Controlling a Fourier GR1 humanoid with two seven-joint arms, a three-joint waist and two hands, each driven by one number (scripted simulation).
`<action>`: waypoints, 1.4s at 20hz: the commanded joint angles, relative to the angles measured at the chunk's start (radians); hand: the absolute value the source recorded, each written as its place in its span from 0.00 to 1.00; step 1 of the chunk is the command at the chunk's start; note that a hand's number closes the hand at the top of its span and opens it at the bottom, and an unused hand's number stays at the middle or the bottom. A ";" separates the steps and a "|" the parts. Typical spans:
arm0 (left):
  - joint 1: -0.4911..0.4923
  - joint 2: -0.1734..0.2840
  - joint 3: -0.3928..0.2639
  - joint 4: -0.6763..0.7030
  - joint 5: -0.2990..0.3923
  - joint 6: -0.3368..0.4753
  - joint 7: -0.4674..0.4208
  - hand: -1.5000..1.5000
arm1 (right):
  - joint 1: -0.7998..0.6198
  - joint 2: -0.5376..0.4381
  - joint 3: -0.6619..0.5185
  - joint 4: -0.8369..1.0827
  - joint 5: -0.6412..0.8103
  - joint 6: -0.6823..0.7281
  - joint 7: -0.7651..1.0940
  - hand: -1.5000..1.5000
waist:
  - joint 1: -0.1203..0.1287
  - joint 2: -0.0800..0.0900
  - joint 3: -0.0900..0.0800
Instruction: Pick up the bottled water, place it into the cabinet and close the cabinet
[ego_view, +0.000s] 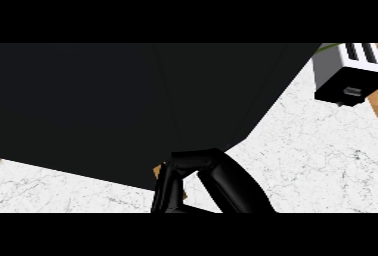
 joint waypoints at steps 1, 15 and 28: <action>0.053 -0.009 0.088 0.040 0.048 -0.114 -0.016 0.00 | -0.149 0.002 -0.137 0.047 -0.129 -0.013 0.062 1.00 | -0.005 -0.003 0.000; 0.083 -0.094 0.214 0.044 0.132 -0.219 0.069 0.00 | -0.395 -0.032 -0.427 0.579 -0.264 0.262 -0.120 1.00 | -0.008 0.000 0.001; 0.047 -0.057 0.267 0.043 0.226 -0.219 0.169 0.00 | -0.570 -0.005 -0.473 0.793 -0.249 0.337 -0.151 1.00 | 0.006 0.006 0.000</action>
